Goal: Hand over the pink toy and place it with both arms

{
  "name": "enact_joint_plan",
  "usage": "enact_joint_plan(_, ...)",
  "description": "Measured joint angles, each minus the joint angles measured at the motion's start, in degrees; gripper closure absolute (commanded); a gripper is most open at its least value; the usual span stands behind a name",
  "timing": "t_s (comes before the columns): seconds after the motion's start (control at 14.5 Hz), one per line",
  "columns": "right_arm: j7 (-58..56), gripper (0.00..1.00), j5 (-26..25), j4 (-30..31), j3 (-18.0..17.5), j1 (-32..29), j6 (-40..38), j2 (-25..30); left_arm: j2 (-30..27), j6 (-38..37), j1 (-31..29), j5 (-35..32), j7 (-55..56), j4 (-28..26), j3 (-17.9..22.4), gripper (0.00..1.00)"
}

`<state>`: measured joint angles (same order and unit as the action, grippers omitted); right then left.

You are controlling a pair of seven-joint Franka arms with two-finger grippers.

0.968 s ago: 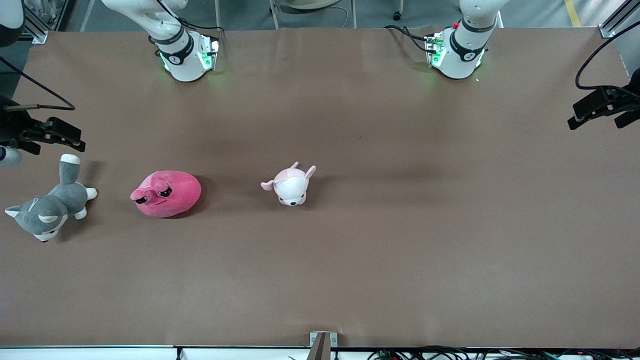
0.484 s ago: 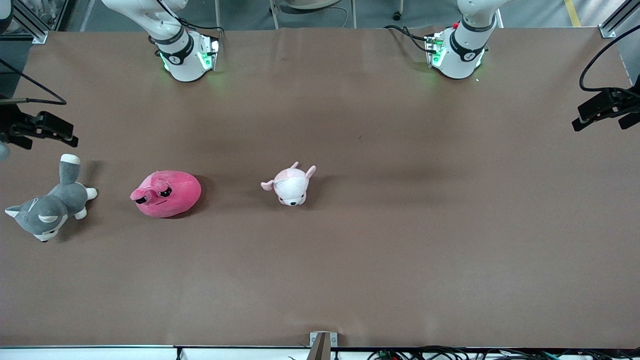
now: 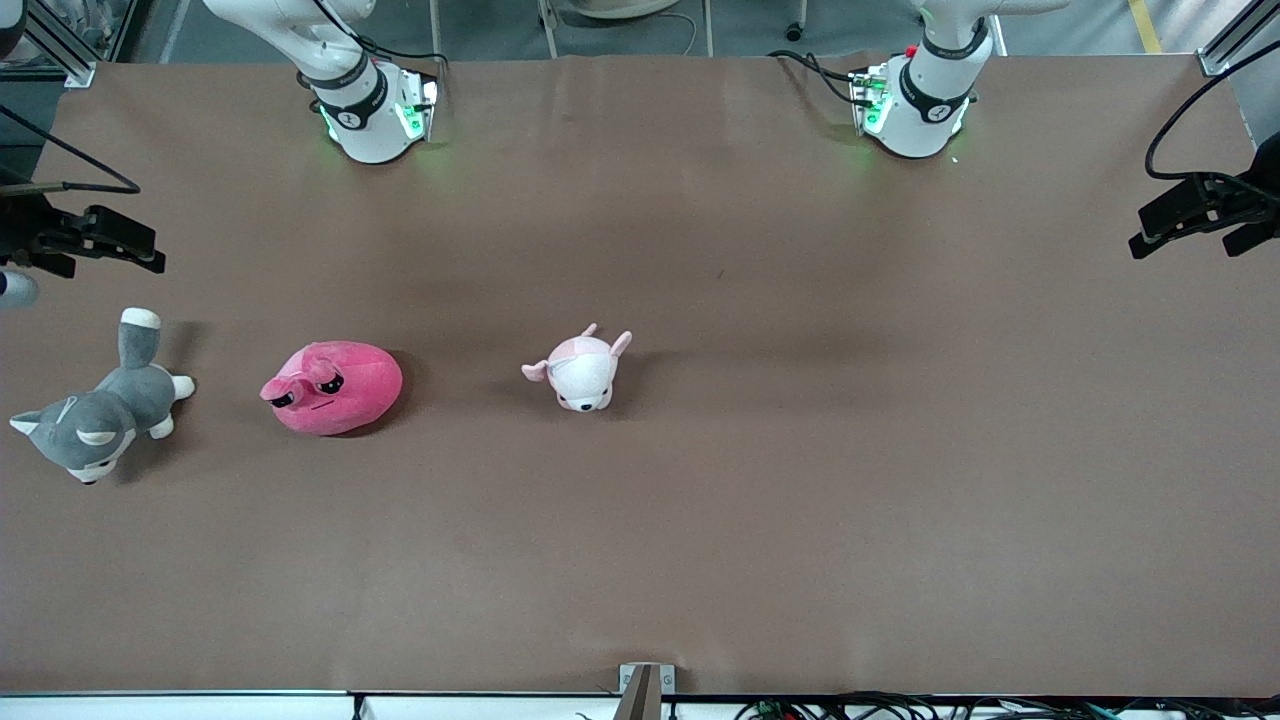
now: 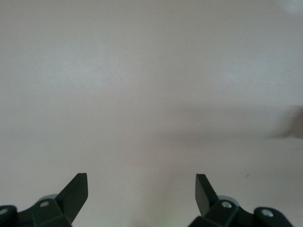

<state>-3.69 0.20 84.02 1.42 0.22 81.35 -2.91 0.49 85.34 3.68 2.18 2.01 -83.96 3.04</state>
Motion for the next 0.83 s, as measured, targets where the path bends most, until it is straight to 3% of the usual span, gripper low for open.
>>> enact_joint_plan(0.35, 0.00, 0.00, 0.00, 11.90, -0.02, 0.00, 4.51, 10.03, -0.03, -0.03, 0.44, 0.00, 0.00, 0.08, 0.46, 0.00)
enact_joint_plan(0.83, 0.01, 0.00, 0.19, 12.80, -0.04, 0.00, 5.08, 11.32, -0.08, -0.03, 0.53, 0.00, 0.00, 0.15, 0.37, 0.00)
